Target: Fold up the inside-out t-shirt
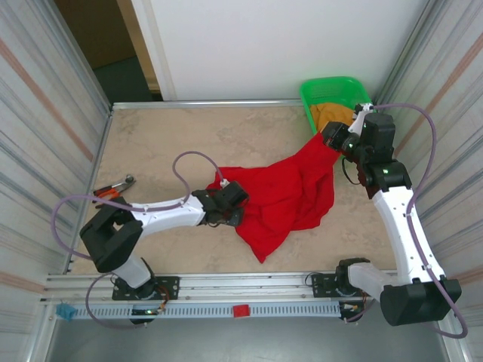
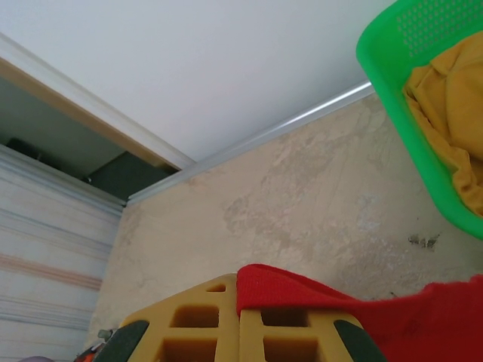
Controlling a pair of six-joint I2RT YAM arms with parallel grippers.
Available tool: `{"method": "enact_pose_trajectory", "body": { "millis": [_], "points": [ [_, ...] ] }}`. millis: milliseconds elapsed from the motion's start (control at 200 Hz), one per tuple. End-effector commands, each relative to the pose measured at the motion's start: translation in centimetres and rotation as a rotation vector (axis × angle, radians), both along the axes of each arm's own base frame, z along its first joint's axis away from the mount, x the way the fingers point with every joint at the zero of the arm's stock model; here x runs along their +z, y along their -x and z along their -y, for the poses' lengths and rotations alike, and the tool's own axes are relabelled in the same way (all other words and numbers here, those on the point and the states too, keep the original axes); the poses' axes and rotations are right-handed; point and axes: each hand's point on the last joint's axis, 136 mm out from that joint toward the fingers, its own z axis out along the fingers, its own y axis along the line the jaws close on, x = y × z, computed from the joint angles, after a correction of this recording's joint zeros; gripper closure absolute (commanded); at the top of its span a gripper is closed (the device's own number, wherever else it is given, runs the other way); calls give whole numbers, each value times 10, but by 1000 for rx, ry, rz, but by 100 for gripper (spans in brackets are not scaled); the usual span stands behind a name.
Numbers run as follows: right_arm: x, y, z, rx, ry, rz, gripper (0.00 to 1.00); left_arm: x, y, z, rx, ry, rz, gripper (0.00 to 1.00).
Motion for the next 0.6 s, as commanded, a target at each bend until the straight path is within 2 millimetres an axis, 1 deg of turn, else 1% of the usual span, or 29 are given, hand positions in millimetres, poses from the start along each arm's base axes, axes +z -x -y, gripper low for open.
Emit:
{"method": "enact_pose_trajectory", "body": {
  "millis": [0,140,256,336,371,401,431,461,486,546,596],
  "points": [
    [16,0,3,-7,25,62,100,1,-9,6,75,23,30,48],
    [20,-1,3,-6,24,70,100,-14,-6,1,119,0,7,47],
    [23,-1,3,-7,22,75,100,-20,-5,-5,158,-10,14,44],
    [25,-1,3,-6,19,78,100,-25,-6,-6,162,-18,15,46],
    [26,0,3,-7,19,79,100,-26,-7,-4,154,-23,18,51],
    [27,0,3,-8,18,82,100,-27,-9,-4,150,-30,22,60],
    [28,0,3,-8,19,81,100,-27,-11,-5,146,-39,28,71],
    [29,1,3,-9,20,82,100,-24,-14,-5,139,-45,35,89],
    [30,1,3,-8,21,84,100,-21,-16,-7,134,-52,43,100],
    [36,2,4,-9,20,94,100,-3,-25,-15,118,-73,84,100],
    [44,1,7,-11,20,109,100,28,-36,-24,111,-69,137,100]
  ]
}}
